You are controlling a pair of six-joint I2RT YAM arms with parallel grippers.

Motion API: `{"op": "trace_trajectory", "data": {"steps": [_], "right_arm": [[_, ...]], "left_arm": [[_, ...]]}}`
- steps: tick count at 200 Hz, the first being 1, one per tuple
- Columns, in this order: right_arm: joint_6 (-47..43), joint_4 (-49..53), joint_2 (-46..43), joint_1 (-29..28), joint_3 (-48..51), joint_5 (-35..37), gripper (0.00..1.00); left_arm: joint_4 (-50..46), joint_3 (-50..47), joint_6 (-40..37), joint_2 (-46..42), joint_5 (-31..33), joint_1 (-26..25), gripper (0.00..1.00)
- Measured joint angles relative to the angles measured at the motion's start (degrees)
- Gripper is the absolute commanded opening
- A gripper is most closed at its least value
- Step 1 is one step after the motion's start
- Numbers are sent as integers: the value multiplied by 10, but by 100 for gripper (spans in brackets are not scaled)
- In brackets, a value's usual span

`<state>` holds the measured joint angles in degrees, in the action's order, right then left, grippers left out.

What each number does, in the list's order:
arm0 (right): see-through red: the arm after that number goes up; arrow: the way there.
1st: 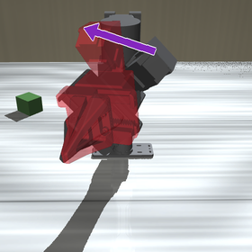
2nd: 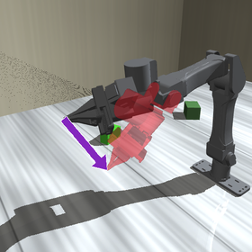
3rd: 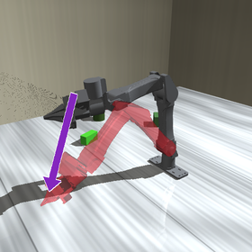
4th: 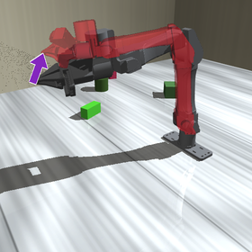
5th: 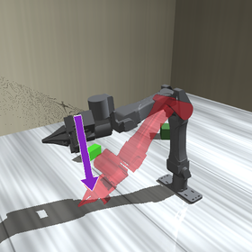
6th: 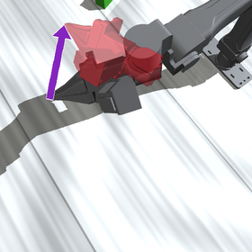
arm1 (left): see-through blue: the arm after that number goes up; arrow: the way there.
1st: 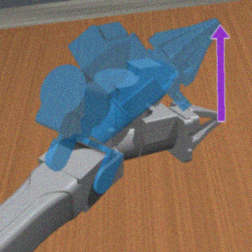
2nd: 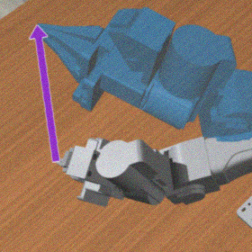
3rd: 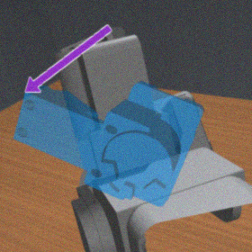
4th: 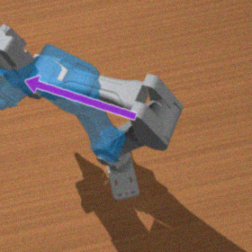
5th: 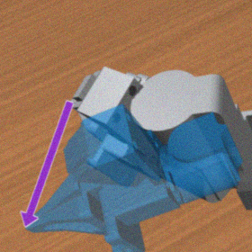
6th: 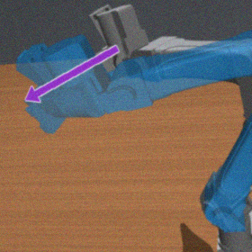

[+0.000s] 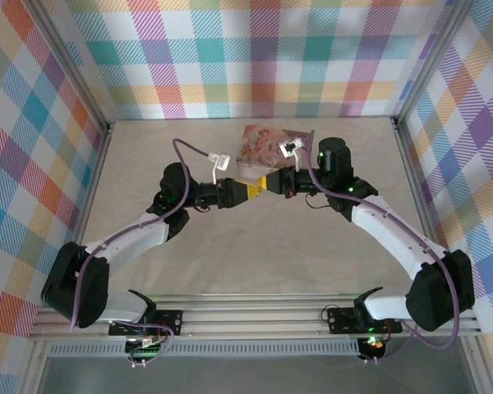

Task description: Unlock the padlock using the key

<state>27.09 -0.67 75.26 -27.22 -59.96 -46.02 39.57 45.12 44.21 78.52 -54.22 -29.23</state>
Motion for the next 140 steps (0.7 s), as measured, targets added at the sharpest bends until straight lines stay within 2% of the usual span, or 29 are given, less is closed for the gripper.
{"op": "trace_trajectory", "data": {"steps": [45,96,140], "right_arm": [[13,-12,-15,0,5,1,0],[25,-27,-19,0,12,2,0],[26,-32,-19,0,12,2,0]], "left_arm": [[25,-10,18,10,3,0,35],[39,-10,26,10,2,-1,32],[42,-10,28,10,-2,-10,24]]}}
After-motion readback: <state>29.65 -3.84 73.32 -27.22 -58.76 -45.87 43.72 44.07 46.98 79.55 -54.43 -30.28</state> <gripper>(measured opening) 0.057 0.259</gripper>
